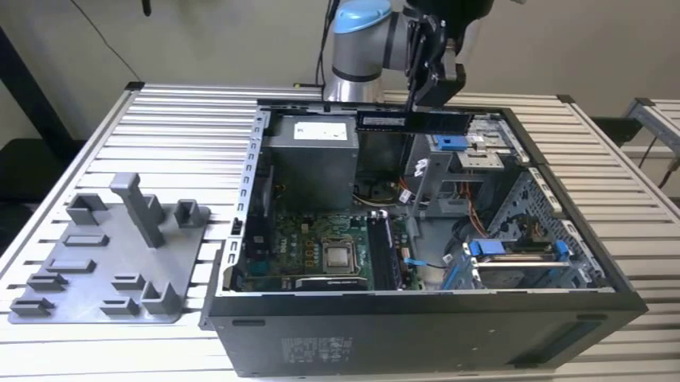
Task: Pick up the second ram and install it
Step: 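Pick up the second ram and move it above second insertion slot, then insert the second ram into the second slot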
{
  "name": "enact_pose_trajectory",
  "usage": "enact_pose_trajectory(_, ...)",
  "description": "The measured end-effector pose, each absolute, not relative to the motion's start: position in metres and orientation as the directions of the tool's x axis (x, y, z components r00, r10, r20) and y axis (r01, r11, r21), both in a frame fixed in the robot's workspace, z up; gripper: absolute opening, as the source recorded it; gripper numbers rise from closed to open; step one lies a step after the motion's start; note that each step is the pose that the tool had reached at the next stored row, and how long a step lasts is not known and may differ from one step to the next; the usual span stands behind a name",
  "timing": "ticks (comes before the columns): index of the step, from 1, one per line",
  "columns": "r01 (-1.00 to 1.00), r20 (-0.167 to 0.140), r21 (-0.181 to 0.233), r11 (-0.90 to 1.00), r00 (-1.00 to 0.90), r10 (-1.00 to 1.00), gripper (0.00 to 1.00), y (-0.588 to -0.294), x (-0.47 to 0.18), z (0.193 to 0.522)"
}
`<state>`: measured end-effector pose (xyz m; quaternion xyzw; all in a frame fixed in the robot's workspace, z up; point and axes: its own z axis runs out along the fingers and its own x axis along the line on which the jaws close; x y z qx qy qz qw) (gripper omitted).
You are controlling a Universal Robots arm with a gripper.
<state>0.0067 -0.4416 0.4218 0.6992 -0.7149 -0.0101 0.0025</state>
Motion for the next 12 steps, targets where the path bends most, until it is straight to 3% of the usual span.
enact_pose_trajectory(12, -1.000, -0.011, 0.018, 0.022, -0.022, -1.000, 0.14, -0.4322, 0.0067, 0.4215)
